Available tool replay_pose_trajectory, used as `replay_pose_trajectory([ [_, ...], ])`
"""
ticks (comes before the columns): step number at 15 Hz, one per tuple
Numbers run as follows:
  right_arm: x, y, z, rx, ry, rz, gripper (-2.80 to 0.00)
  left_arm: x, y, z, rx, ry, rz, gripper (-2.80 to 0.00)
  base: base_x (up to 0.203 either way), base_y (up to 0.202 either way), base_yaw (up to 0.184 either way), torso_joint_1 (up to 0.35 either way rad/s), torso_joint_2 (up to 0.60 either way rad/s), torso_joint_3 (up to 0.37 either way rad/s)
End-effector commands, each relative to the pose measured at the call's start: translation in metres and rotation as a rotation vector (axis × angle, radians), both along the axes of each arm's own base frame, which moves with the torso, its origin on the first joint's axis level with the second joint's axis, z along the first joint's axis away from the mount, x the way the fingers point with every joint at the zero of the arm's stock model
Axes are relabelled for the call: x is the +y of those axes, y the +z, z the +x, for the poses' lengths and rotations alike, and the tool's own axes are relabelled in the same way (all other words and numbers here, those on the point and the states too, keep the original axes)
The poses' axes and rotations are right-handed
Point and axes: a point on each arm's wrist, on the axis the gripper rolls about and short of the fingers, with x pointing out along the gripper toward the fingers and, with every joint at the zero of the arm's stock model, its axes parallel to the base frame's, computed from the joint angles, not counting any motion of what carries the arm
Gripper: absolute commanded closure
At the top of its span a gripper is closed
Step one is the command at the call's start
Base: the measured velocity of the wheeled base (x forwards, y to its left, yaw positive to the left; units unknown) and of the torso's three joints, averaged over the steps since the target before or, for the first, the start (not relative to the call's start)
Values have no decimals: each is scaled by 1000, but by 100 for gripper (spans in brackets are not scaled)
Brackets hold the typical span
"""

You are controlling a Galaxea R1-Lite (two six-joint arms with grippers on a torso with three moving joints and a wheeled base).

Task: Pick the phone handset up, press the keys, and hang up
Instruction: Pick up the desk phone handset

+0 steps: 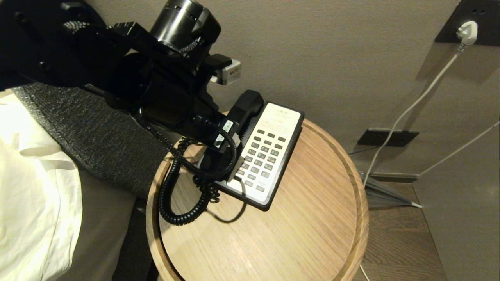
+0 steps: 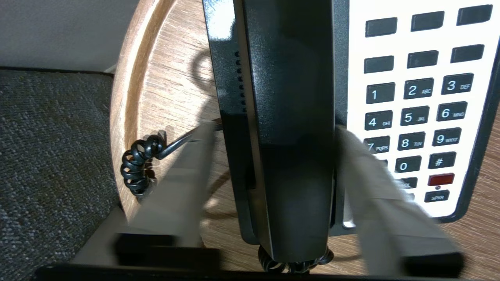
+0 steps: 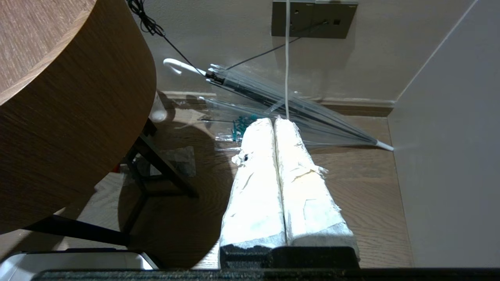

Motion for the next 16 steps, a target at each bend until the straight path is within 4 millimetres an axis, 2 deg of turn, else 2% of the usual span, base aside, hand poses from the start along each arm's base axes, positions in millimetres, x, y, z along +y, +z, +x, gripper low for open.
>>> replay_pose_trajectory([
  [1,0,-6,2,20,1,0,0,0,-1,1,1,2,2,0,0,0,0,0,0,0],
  [8,0,-6,2,20,-1,0,0,2,2,-3,-2,3,-5,0,0,0,0,0,0,0],
  [12,0,-6,2,20,-1,0,0,10,12,-11,-21,8,-31,0,0,0,0,0,0,0],
  [16,0,-6,2,20,1,0,0,24,29,-24,-60,29,-84,0,0,0,0,0,0,0],
])
